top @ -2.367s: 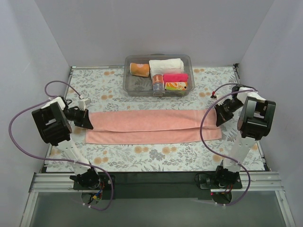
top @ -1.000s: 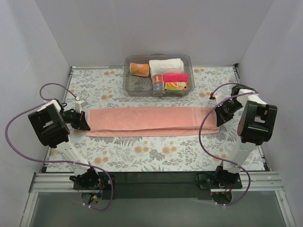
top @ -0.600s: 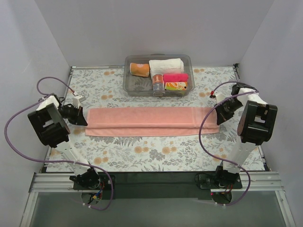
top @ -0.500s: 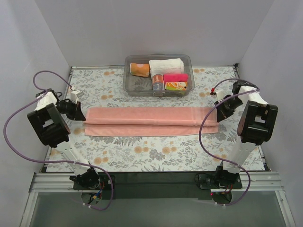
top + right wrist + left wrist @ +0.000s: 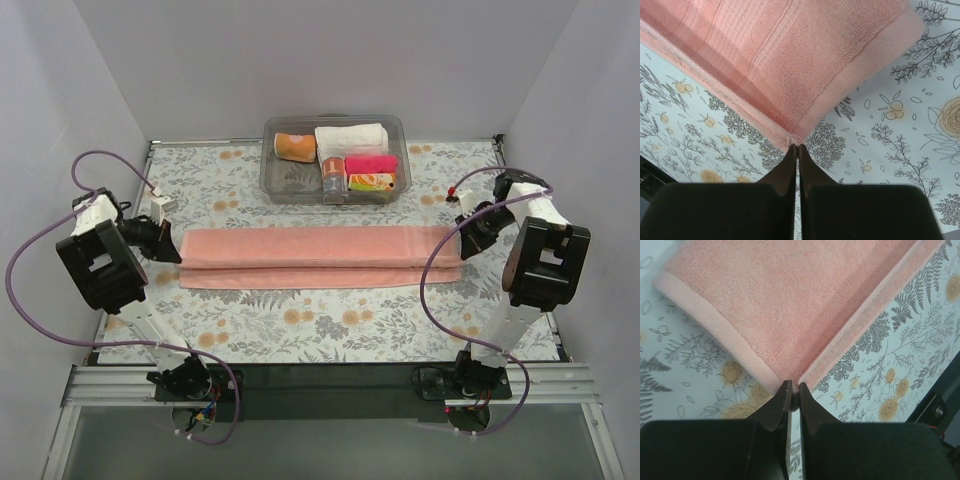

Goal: Roll the towels
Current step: Fold the towel

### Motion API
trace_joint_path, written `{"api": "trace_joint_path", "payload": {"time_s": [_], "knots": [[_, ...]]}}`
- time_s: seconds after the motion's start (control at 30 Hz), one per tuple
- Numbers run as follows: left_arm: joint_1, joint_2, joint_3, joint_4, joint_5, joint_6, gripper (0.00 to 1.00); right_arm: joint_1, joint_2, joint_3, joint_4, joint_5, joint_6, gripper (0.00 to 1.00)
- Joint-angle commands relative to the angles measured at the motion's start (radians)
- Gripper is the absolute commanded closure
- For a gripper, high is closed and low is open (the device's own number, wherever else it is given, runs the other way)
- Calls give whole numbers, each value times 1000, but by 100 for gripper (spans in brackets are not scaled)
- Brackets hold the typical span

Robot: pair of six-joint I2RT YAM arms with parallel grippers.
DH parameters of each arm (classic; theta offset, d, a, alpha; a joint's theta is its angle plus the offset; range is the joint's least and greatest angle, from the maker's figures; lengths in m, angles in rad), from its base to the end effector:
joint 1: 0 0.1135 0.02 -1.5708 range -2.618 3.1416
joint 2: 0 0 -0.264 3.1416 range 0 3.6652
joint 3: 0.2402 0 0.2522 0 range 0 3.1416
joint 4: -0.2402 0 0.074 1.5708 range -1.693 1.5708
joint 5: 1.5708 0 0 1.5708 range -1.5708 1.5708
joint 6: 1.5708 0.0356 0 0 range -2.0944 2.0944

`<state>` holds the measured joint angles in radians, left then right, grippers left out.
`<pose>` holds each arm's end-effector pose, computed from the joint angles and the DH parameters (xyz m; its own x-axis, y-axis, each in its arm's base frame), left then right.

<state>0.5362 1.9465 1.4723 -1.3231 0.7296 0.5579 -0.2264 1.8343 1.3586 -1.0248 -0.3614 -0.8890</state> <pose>0.3041 0.1531 0.2026 -0.9804 -0.1236 -0.1534 0.0112 0.7423 -0.6699 0.3356 -0.0644 0.2025 -0.7568 -0.5710 -0.3181 -0.6377 0.7518 0.1677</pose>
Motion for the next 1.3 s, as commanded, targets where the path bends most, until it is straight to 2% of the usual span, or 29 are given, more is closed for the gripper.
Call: {"api": "trace_joint_path", "payload": {"time_s": [0.0,0.27,0.47,0.7,1.07,1.27], "knots": [[13,-67,-58,21,-48,50,100,-14,-14,-10,-8,35,-34,99],[13,-15,-161,139,-84,11,100,-5,36,-45,22,42,-24,99],[15,6,-170,180,-90,-16,100,-4,48,-65,40,59,-24,99],[13,5,-139,165,-82,-16,100,-4,33,-32,32,52,-24,99],[15,-18,42,1,-44,22,100,-5,-38,37,-54,26,-44,99],[13,-34,-36,32,-61,53,100,-4,-30,-38,-52,13,-62,99]]}}
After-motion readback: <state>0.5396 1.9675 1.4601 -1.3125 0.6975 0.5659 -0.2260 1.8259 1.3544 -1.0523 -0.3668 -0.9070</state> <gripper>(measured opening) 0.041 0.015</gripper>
